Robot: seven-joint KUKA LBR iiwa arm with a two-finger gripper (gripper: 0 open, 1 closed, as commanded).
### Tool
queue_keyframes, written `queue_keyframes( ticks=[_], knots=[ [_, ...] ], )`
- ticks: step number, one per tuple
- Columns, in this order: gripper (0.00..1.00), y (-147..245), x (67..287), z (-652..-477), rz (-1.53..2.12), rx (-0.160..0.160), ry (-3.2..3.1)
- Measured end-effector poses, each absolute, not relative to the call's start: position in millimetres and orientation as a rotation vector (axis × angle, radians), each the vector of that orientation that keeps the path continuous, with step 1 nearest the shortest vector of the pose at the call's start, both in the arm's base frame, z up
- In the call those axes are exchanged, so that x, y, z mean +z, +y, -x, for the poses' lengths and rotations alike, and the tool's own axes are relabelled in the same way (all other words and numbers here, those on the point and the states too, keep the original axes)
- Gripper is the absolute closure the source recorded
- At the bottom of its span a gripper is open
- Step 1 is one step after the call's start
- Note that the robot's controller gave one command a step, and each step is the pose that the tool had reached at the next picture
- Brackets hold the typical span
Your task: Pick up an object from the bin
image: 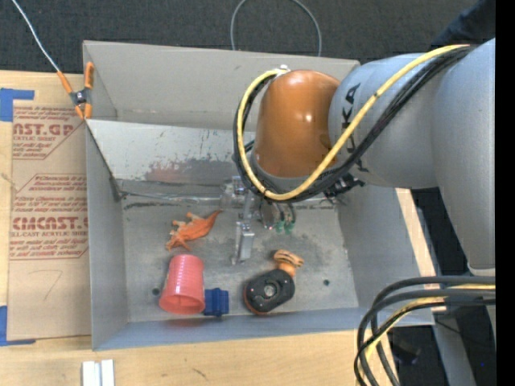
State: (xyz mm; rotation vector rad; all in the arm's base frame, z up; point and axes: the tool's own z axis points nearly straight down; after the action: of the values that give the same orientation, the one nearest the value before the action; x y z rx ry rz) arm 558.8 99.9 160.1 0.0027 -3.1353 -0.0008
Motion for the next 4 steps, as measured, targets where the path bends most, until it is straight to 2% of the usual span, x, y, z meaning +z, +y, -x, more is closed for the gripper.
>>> queue_keyframes(
  ticks=[1, 2, 3, 4],
  knots=[
    [1.0, 99, 165, -560.7, 0.0, -0.002, -3.143],
    [1.0, 56, 106, -566.9, -0.428, -0.001, -3.112],
    [1.0, 32, 69, -577.4, -1.014, -0.002, -2.974],
    [0.0, 33, 70, -577.7, -1.014, -0.004, -2.976]
  ],
)
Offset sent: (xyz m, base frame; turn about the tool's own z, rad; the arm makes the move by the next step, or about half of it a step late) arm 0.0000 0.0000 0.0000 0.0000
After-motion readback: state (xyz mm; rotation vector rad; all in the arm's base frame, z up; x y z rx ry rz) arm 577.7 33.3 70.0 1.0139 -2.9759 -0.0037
